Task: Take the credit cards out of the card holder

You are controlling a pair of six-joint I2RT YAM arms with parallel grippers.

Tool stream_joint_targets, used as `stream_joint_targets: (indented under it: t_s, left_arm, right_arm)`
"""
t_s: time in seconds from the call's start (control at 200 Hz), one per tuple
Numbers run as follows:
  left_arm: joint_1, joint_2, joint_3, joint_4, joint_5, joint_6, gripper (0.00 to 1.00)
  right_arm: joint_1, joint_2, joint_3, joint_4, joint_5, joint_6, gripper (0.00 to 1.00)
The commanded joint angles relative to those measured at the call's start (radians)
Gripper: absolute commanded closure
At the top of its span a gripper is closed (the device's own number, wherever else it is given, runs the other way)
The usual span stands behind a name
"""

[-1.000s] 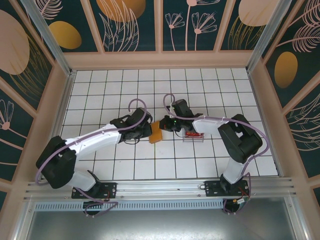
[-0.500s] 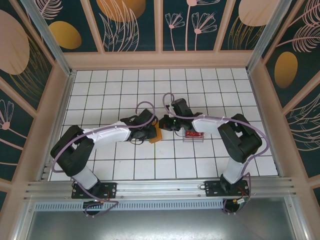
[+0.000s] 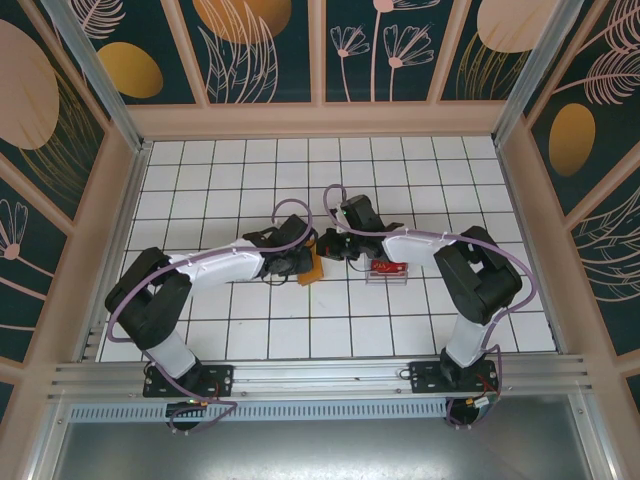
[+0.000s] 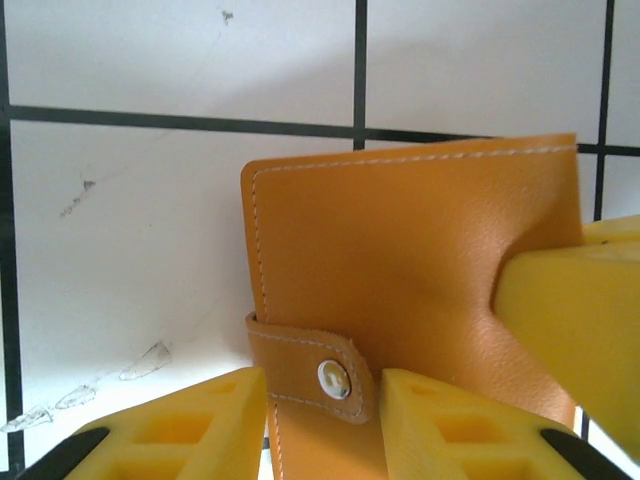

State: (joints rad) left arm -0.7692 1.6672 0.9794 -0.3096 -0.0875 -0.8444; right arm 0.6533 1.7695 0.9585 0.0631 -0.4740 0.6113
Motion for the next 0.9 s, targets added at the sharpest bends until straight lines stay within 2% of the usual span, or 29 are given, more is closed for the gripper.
stream_joint_targets:
  t_s: [0.0, 0.17, 0.345, 0.385, 0.46, 0.566, 0.746, 0.896]
  left_arm:
    - [0.016, 0.005, 0.019, 0.014, -0.002, 0.025, 0.65]
    - [0.017, 0.04, 0.018, -0.013, 0.003, 0.029, 0.67]
    - [0.016, 0.077, 0.004, -0.031, -0.002, 0.042, 0.74]
    - [0.016, 0.074, -0.001, -0.032, -0.001, 0.042, 0.8]
    - [0.016, 0.063, -0.034, -0.033, -0.007, 0.044, 1.0]
    - [0.016, 0.052, -0.063, -0.06, -0.04, 0.042, 1.0]
    - [0.018, -0.04, -0.111, -0.17, -0.177, 0.035, 1.0]
    - [0.026, -0.107, -0.142, -0.186, -0.192, 0.022, 1.0]
  right_arm:
    - [0.011, 0.02, 0.03, -0.016, -0.032, -0.018, 1.0]
    - [0.009, 0.021, 0.033, -0.019, -0.03, -0.019, 1.0]
    - [0.007, 0.02, 0.036, -0.027, -0.027, -0.019, 1.0]
    - [0.005, 0.02, 0.034, -0.025, -0.025, -0.018, 1.0]
    - [0.0, 0.019, 0.029, -0.021, -0.024, -0.012, 1.0]
    - [-0.01, 0.019, 0.022, -0.018, -0.017, -0.005, 1.0]
    - [-0.024, 0.017, 0.013, -0.019, 0.0, 0.0, 1.0]
    - [-0.029, 0.025, 0.009, -0.015, -0.002, 0.005, 1.0]
